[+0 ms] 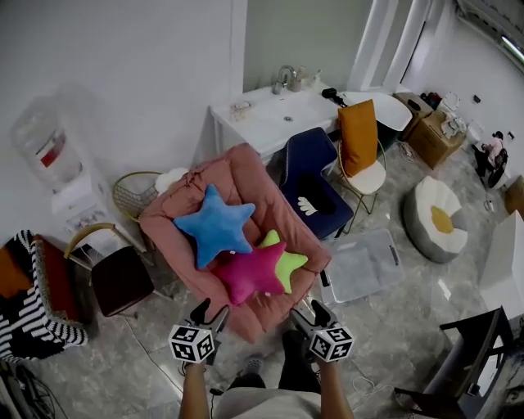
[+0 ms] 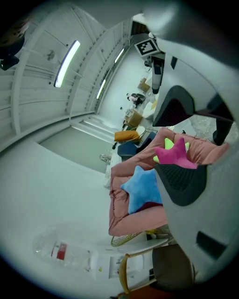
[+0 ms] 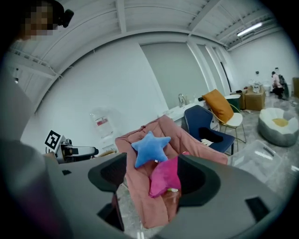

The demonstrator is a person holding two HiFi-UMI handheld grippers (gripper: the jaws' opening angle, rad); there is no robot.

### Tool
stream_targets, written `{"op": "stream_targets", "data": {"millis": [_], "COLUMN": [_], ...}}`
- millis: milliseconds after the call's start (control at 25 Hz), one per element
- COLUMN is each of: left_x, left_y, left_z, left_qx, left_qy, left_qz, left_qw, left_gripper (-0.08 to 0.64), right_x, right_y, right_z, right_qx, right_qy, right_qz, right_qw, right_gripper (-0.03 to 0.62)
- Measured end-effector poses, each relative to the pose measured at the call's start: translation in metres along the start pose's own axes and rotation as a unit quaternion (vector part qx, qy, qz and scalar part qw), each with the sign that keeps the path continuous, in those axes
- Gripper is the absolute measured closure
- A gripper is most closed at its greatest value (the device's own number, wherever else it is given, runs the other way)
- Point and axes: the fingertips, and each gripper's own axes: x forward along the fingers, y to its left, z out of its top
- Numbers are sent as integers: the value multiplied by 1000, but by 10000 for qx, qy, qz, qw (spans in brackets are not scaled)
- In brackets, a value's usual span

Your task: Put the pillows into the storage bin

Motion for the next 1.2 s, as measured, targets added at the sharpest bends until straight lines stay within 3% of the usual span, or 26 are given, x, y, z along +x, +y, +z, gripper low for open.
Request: {"op": "stream_targets", "data": {"millis": [440, 640, 800, 880, 1000, 1120, 1200], "left_x": [81, 138, 176, 188, 201, 208, 214], "left_y": [34, 22, 10, 6, 2, 1, 2], "left_z": [-1, 0, 8, 9, 1, -19, -34], "left_qx": [-635, -910, -971, -994, -1083, -1308, -1572], "left_qy": [43, 207, 254, 299, 403, 478, 431], "left_qz": [1035, 1217, 1330, 1414, 1529, 1625, 1688], "left_qw": [9926, 9882, 9860, 9845, 9815, 9768, 9721], "left_gripper": [321, 321, 321, 321, 321, 321, 321], "right_x": [136, 170, 197, 213, 238, 262, 274], "right_y": [-46, -85, -122, -136, -149, -152, -145], "right_z": [30, 58, 59, 50, 27, 4, -10], "right_qx": [-396, -708, -1127, -1436, -2000, -2643, -3031], "right_qy": [979, 1286, 1619, 1869, 2309, 2658, 2743], "right_qz": [1200, 1511, 1634, 1728, 1989, 2389, 2895], "right_qw": [9871, 9775, 9666, 9564, 9312, 8958, 8655], "right_gripper": [258, 258, 258, 258, 258, 258, 258]}}
